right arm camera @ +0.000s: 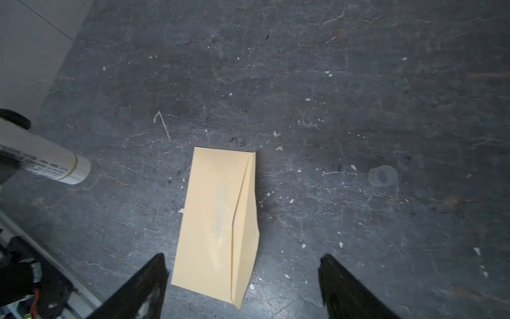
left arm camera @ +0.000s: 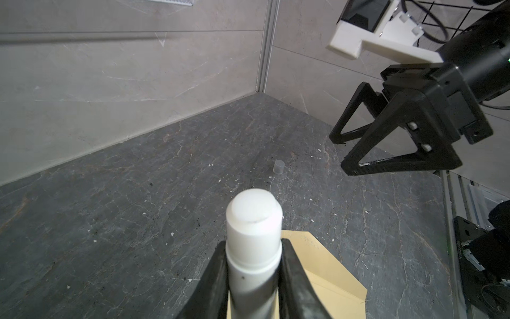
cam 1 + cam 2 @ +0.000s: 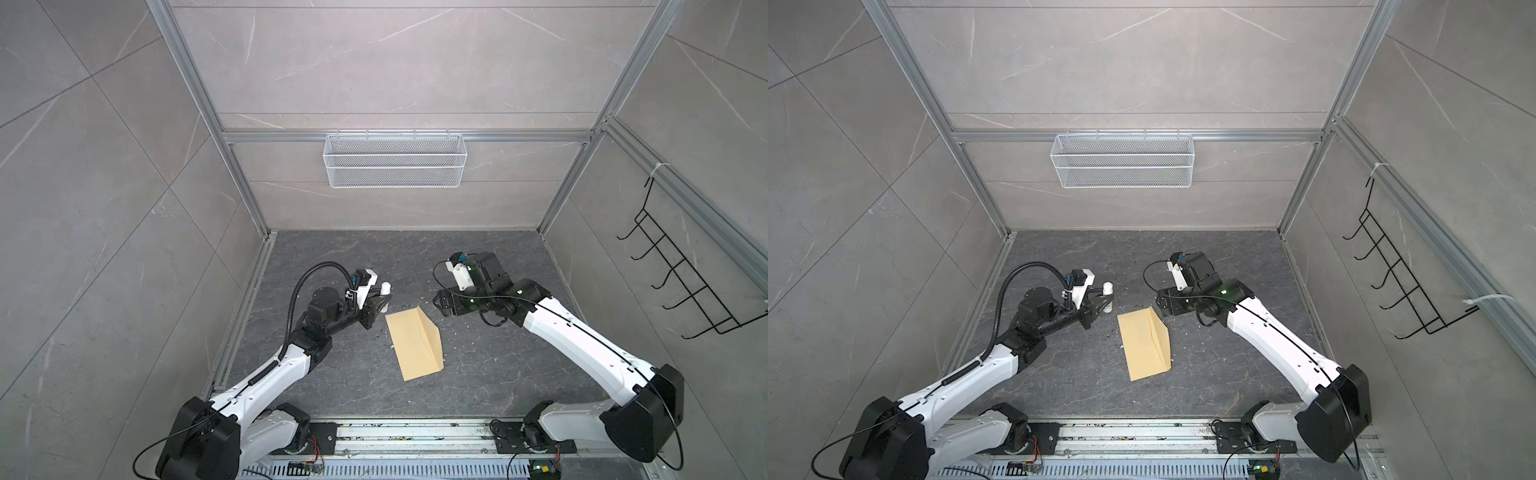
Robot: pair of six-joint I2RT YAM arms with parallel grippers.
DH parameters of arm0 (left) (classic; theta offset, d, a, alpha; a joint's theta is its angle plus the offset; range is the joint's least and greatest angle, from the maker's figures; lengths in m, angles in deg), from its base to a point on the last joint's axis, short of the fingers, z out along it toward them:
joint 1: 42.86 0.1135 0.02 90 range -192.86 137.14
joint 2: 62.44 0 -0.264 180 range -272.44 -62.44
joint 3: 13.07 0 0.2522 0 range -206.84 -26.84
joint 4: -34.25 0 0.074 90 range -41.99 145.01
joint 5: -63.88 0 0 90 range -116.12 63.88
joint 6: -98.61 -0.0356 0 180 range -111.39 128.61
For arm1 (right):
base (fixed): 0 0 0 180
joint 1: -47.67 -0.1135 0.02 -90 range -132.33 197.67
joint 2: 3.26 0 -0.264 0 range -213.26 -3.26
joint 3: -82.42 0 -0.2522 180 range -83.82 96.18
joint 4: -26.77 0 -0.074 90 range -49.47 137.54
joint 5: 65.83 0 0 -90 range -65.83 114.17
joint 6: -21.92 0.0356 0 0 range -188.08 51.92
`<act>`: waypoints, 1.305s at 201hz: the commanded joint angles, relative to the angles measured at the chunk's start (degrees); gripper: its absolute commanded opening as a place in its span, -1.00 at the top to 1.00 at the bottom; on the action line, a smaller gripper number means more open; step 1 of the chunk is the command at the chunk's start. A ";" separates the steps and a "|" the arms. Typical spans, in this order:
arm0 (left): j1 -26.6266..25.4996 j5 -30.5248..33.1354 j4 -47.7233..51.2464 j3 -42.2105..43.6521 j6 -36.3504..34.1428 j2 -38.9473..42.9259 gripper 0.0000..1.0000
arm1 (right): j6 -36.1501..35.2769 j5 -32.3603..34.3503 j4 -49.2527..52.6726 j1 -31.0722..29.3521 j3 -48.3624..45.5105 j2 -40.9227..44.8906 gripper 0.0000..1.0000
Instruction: Place the letter into the envelope and seal it
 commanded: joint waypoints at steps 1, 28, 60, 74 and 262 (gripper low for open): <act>-2.60 2.52 -4.38 0.72 0.58 -2.13 1.00 | 1.06 6.01 -3.97 0.08 -5.07 2.94 -0.56; -5.47 4.74 -7.79 1.81 1.45 -5.80 1.00 | 3.40 6.92 -6.74 0.70 -10.04 3.66 -0.33; -7.08 5.39 -12.86 2.50 3.13 -11.31 1.00 | 6.85 5.43 -8.90 1.89 -13.84 0.01 0.00; -7.20 5.49 -14.83 2.54 3.97 -13.50 1.00 | 7.93 3.46 -10.52 2.16 -14.84 -1.82 0.11; -7.23 10.03 -28.50 4.57 11.00 -31.44 1.00 | 15.42 -11.90 -23.64 2.61 -18.75 -16.09 0.95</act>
